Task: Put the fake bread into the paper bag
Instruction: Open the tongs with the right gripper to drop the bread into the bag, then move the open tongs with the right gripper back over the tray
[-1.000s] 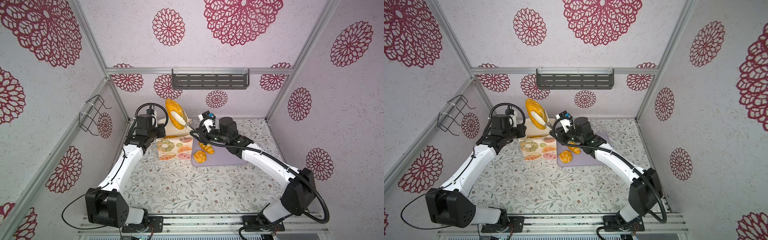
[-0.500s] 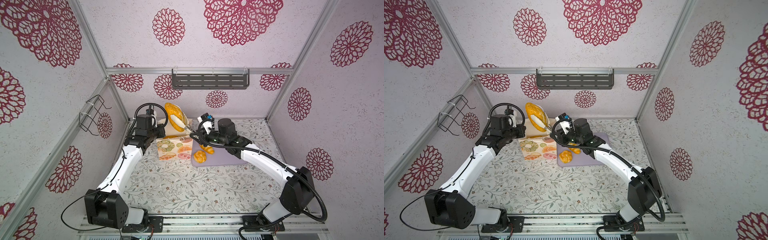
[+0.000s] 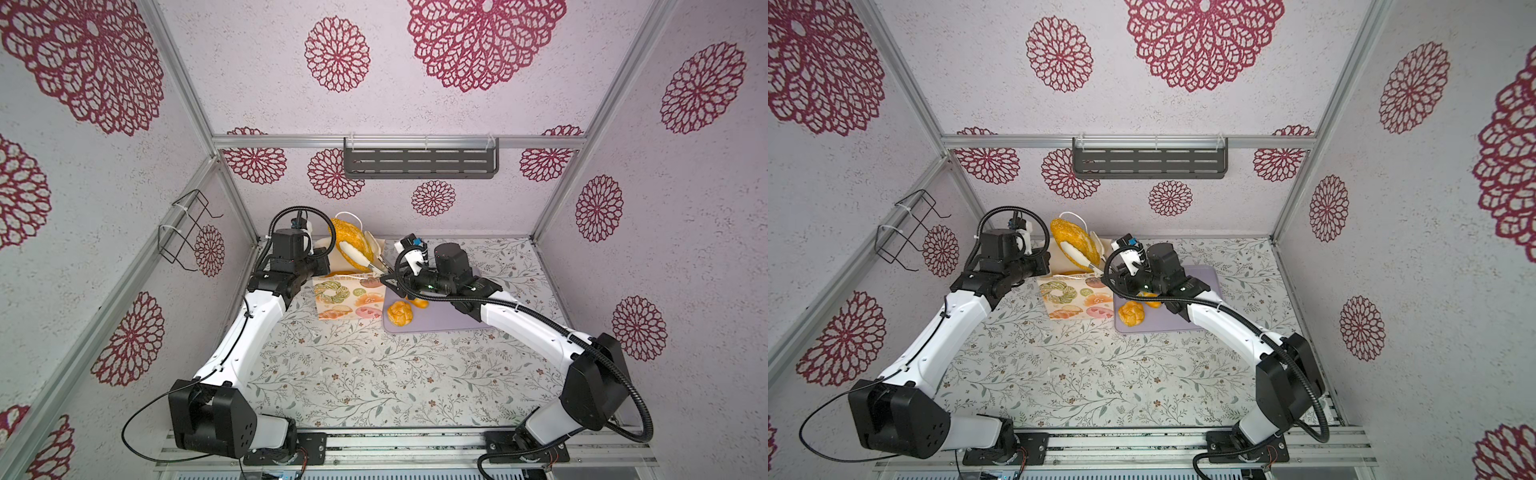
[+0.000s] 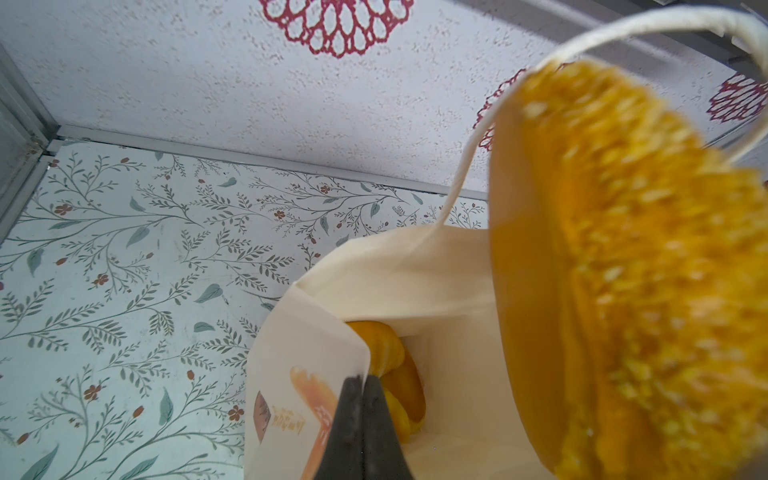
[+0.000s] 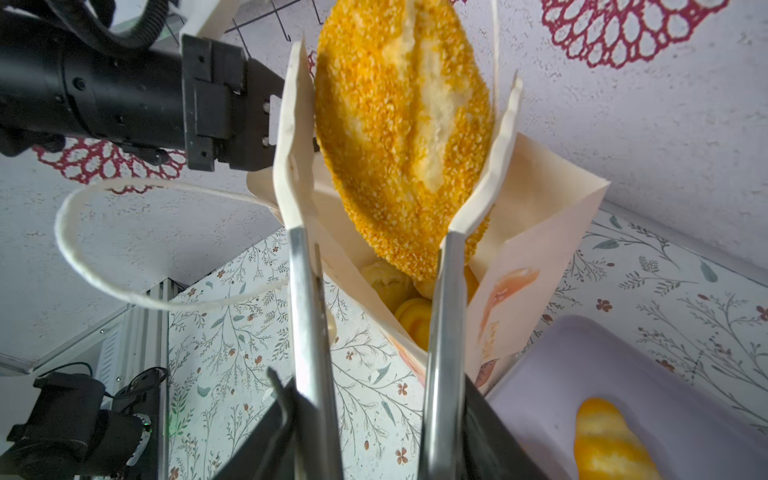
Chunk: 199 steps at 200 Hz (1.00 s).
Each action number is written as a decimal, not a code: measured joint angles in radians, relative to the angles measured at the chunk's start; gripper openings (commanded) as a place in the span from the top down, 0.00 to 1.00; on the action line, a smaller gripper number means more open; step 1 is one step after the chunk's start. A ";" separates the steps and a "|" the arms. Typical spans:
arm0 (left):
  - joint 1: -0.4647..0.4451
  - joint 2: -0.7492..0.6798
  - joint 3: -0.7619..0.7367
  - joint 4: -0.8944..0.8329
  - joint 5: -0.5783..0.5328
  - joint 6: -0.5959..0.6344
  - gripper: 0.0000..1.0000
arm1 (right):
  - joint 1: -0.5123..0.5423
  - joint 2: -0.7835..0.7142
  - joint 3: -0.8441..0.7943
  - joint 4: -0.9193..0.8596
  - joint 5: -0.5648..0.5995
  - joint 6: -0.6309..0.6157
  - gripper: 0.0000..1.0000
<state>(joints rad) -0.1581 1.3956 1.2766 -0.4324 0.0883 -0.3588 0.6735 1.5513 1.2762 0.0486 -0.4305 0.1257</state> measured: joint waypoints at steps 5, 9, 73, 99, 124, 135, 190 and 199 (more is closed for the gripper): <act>0.000 -0.001 0.000 -0.001 -0.001 0.000 1.00 | 0.000 -0.004 -0.003 0.000 0.001 -0.001 0.44; 0.000 -0.002 0.000 -0.001 -0.001 0.000 1.00 | 0.000 -0.008 -0.005 0.001 0.003 -0.002 0.44; 0.000 -0.009 0.000 -0.011 -0.013 0.008 1.00 | 0.000 -0.043 -0.012 0.008 0.019 -0.002 0.44; 0.000 -0.009 0.000 -0.014 -0.016 0.008 1.00 | 0.000 -0.050 -0.012 0.008 0.024 -0.001 0.44; 0.000 -0.009 0.000 -0.016 -0.019 0.008 1.00 | 0.000 -0.056 -0.012 0.007 0.034 -0.001 0.44; 0.000 -0.010 0.000 -0.016 -0.022 0.008 1.00 | 0.000 -0.056 -0.011 0.005 0.038 0.000 0.44; 0.000 -0.011 0.000 -0.016 -0.031 0.008 1.00 | 0.000 -0.082 -0.011 -0.026 0.084 0.006 0.44; 0.000 -0.011 0.000 -0.015 -0.031 0.008 1.00 | 0.000 -0.093 -0.011 -0.034 0.092 0.006 0.44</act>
<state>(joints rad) -0.1581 1.3849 1.2766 -0.4477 0.0578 -0.3511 0.6739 1.4578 1.2652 0.0151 -0.3389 0.1314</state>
